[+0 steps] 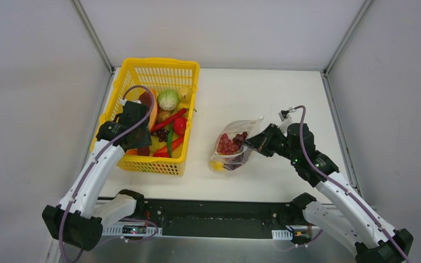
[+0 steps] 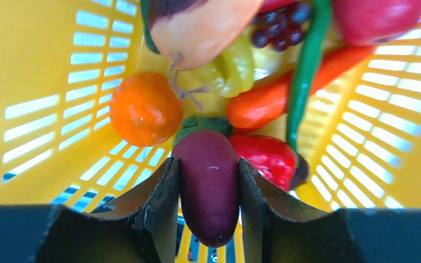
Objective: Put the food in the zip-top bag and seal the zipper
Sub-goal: Pick up the fake vegetable from the bin.
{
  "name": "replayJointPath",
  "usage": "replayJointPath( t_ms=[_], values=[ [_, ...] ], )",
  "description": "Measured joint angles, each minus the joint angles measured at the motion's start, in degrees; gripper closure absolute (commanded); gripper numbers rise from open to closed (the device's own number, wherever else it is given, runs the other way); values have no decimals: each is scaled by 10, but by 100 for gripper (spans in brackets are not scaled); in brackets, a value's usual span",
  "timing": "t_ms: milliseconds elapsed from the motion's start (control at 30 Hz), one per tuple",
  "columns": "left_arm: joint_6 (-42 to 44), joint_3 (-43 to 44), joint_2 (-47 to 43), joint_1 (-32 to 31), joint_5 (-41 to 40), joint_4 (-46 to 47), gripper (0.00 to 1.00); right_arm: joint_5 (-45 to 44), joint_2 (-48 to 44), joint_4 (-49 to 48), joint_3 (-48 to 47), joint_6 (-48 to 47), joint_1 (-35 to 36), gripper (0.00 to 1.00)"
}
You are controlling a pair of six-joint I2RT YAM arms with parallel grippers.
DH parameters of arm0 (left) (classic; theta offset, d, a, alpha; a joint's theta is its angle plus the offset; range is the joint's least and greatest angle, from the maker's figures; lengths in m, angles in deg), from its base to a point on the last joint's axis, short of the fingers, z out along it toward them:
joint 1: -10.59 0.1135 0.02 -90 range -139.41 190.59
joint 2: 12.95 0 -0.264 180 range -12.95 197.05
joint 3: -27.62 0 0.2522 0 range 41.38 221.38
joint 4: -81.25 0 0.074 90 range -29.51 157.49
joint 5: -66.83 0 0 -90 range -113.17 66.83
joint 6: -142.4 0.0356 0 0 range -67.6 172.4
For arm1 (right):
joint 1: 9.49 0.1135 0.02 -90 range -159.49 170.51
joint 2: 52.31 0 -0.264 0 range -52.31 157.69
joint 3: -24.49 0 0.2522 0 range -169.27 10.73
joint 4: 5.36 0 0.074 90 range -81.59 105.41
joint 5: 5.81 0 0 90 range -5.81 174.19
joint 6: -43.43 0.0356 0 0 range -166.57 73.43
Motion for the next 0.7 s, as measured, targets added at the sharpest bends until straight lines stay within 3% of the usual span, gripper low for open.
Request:
replayJointPath(
  t_ms=[200,433,700],
  values=[
    [-5,60,-91,-38,4,-2,100,0,0,0,0,1,0,100],
    [-16,115,-152,-40,43,0,100,0,-3,0,0,2,0,100],
    [-50,121,-192,-55,170,70,100,2,-3,0,0,2,0,100]
  ],
)
